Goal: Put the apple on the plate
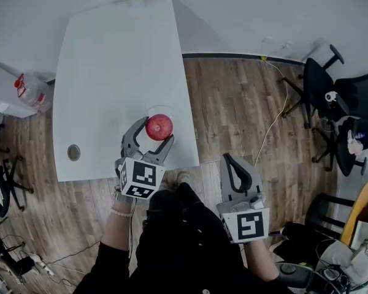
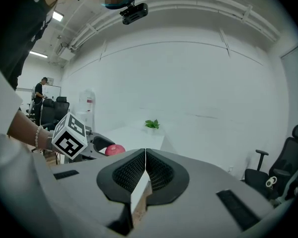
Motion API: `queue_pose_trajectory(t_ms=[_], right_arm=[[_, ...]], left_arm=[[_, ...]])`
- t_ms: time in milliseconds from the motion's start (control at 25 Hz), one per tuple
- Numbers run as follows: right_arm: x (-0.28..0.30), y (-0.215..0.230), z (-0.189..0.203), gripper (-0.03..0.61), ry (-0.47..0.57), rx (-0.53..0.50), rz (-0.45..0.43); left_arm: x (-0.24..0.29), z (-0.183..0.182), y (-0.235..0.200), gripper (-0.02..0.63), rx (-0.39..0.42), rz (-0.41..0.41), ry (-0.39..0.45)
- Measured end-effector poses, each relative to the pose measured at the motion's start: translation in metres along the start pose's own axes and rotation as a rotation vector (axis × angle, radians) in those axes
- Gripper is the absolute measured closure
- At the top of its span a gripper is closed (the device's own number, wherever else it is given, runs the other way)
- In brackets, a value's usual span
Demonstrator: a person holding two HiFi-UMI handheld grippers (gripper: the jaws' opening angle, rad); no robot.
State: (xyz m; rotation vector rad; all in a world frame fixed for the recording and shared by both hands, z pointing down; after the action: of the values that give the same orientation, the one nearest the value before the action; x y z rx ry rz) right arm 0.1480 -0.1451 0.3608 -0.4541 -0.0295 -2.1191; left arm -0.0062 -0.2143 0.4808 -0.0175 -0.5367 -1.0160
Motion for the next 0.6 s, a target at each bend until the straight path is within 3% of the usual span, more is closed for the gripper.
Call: queue_pose_trajectory(t_ms=[600], right_arm=[[-0.004, 0.004, 0.013, 0.537, -0.044, 0.010, 0.036]], left_arm=[[0.050, 0.051, 0.005, 0.265, -0.030, 0.039, -0.117]])
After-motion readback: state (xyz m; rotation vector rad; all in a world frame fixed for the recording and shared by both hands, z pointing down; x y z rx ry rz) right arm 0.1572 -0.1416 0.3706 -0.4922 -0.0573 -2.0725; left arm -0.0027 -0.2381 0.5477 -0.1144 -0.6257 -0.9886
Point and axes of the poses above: the fingertips, and each gripper's own axes: x forward along the fingers, y to its right, z out of its underside, the point moved 2 cm from there along -x, backward along the fingers, and after that the axes turned 4 degrees about -z, right-handed, at the moved point
